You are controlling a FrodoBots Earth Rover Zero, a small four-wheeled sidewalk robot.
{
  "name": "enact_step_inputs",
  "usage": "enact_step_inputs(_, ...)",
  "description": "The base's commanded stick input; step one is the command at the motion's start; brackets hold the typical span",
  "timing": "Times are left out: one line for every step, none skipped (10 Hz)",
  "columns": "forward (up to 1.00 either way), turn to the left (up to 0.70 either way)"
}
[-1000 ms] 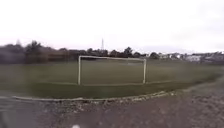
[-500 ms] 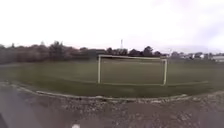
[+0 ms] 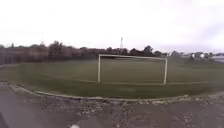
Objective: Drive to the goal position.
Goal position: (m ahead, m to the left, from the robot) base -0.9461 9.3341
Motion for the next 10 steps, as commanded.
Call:
enact_step_inputs(0.00, 0.70)
enact_step_inputs(0.00, 0.70)
enact_step_inputs(0.00, 0.70)
enact_step_inputs(0.00, 0.70)
enact_step_inputs(0.00, 0.70)
enact_step_inputs(0.00, 0.70)
enact_step_inputs(0.00, 0.70)
enact_step_inputs(0.00, 0.70)
enact_step_inputs(0.00, 0.70)
enact_step_inputs(0.00, 0.70)
